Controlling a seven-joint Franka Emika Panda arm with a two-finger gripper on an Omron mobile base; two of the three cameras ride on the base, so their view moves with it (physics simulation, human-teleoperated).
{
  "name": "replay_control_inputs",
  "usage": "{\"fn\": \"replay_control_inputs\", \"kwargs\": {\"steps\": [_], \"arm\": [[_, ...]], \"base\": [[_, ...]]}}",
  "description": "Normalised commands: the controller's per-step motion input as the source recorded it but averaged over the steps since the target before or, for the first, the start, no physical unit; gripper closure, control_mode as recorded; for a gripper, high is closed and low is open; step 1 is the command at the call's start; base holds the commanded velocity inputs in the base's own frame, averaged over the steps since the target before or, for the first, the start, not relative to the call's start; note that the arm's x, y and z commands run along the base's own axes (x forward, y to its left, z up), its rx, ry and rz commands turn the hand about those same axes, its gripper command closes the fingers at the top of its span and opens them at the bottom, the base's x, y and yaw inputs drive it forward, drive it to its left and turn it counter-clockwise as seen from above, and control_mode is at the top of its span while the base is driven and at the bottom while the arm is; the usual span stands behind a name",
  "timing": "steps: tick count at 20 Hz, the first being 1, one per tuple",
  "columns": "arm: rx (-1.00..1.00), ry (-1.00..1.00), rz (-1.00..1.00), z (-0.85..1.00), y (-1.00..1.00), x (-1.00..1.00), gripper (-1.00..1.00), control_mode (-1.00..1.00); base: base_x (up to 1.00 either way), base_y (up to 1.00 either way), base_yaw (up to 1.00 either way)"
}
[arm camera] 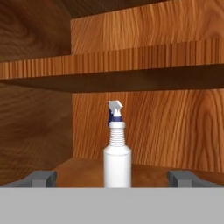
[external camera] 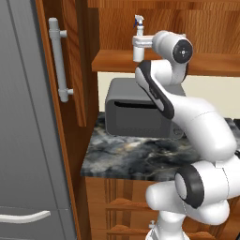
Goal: Move the cutting board and knife to the sink. Then move spray from the cabinet to the counter.
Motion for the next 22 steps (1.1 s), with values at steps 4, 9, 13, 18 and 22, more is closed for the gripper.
{"fn": "replay_control_inputs", "kwargs": {"steps": [4, 9, 13, 18, 22], "arm": [[0.00, 0.00, 0.02, 0.00, 0.00, 0.09, -1.00, -1.00], [0.00, 0.00, 0.01, 0.00, 0.00, 0.16, -1.00, -1.00], [0.00, 0.00, 0.01, 0.00, 0.00, 0.20, -1.00, -1.00], [0.00, 0.00, 0.02, 0.00, 0.00, 0.17, -1.00, -1.00], [0.00, 0.00, 0.01, 0.00, 0.00, 0.20, -1.00, -1.00]], "base": [[0.00, 0.00, 0.00], [0.00, 0.00, 0.00], [0.00, 0.00, 0.00], [0.00, 0.00, 0.00], [0.00, 0.00, 0.00]]}}
